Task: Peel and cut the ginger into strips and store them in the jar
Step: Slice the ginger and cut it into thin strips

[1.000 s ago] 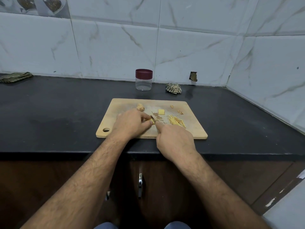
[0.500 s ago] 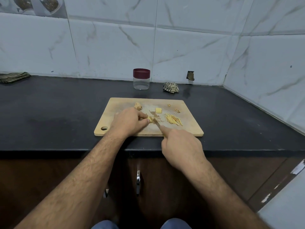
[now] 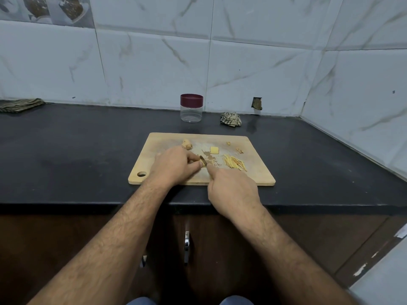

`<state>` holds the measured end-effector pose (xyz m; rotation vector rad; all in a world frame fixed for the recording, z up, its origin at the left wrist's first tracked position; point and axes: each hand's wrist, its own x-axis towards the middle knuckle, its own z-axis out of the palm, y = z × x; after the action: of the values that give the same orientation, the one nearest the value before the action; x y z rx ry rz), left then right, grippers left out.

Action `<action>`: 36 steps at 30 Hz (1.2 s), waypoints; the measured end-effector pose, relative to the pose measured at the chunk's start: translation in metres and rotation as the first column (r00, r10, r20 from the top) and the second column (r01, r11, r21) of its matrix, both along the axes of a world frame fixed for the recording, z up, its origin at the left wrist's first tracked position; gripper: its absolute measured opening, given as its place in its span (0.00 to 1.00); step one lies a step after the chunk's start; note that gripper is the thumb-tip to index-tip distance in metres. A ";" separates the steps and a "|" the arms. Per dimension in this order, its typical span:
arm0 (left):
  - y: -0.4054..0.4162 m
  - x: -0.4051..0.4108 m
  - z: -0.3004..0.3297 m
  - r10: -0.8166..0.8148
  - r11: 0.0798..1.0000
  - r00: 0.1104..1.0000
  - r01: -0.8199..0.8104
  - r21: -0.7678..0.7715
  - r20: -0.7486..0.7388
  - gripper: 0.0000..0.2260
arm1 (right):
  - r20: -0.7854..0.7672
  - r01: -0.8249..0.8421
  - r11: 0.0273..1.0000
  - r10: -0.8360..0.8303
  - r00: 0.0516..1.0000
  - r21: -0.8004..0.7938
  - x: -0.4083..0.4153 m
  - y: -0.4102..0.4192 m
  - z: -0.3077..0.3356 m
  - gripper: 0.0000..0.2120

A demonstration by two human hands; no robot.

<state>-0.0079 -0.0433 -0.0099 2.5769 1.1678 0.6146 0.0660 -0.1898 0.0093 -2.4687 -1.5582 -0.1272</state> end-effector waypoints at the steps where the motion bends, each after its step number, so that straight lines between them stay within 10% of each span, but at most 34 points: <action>1: 0.000 0.000 0.000 -0.002 1.000 1.000 0.002 -0.001 0.000 0.14 | 0.013 0.000 1.000 0.000 1.000 -0.011 0.000 0.003 0.001 0.24; 36: 0.009 0.001 -0.003 -0.027 0.998 0.999 0.029 -0.056 0.029 0.13 | -0.016 -0.039 0.999 0.039 0.999 0.022 0.002 0.004 0.000 0.23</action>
<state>-0.0066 -0.0341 -0.0125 2.5254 1.1220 0.6011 0.0679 -0.1861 0.0091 -2.4156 -1.5889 -0.1166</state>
